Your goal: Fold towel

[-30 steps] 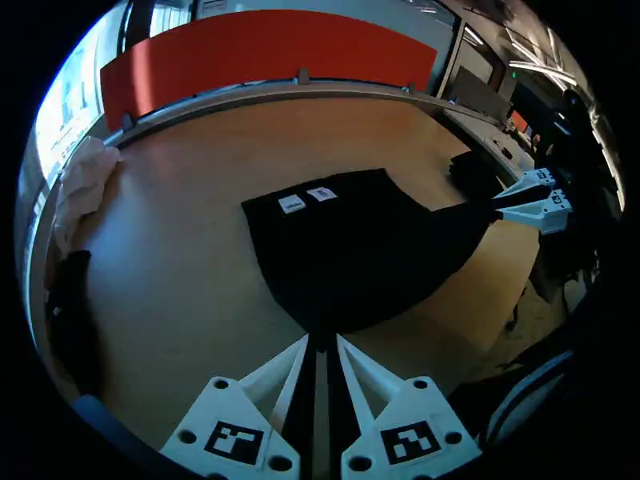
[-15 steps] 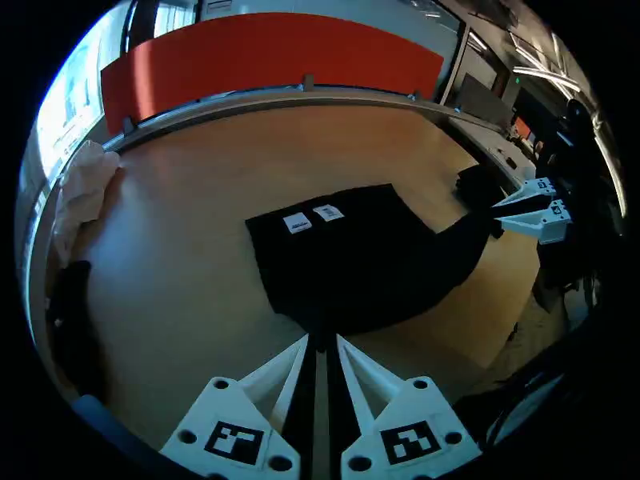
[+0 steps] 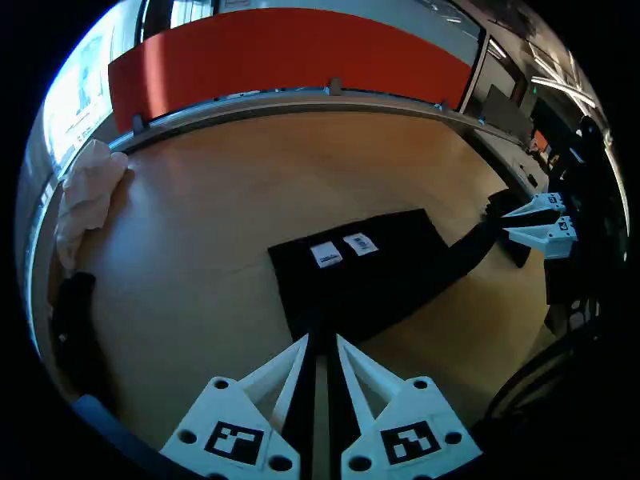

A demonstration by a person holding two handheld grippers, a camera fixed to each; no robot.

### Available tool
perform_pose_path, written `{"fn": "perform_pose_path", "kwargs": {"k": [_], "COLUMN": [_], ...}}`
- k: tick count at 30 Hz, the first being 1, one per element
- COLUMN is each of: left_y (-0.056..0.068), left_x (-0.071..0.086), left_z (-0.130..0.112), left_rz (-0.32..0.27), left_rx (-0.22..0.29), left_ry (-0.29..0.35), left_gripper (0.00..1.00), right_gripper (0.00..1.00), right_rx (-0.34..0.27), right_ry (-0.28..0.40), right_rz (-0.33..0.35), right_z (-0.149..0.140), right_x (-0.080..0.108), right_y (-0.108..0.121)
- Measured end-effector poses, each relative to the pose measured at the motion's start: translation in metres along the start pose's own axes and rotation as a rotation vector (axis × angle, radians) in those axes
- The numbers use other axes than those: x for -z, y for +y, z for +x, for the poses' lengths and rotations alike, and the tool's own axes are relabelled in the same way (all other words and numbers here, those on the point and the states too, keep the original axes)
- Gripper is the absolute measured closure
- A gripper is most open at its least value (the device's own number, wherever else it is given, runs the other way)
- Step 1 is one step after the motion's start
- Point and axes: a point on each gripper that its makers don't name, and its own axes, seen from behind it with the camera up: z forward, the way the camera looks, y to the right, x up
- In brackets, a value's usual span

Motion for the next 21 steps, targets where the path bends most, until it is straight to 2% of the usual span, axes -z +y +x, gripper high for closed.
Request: {"fn": "perform_pose_path", "kwargs": {"k": [9, 21], "left_y": [-0.017, -0.026], "left_x": [-0.031, -0.063], "left_z": [0.023, 0.017], "left_rz": [0.024, 0.018], "left_rx": [-0.021, -0.02], "left_ry": [-0.022, -0.072], "left_gripper": [0.91, 0.91], "right_gripper": [0.84, 0.84], "right_rx": [-0.021, -0.053], "right_ry": [-0.019, -0.053], "right_rz": [-0.02, -0.031], "right_z": [0.005, -0.004], "right_x": [-0.026, -0.05], "right_y": [0.017, 0.03]}}
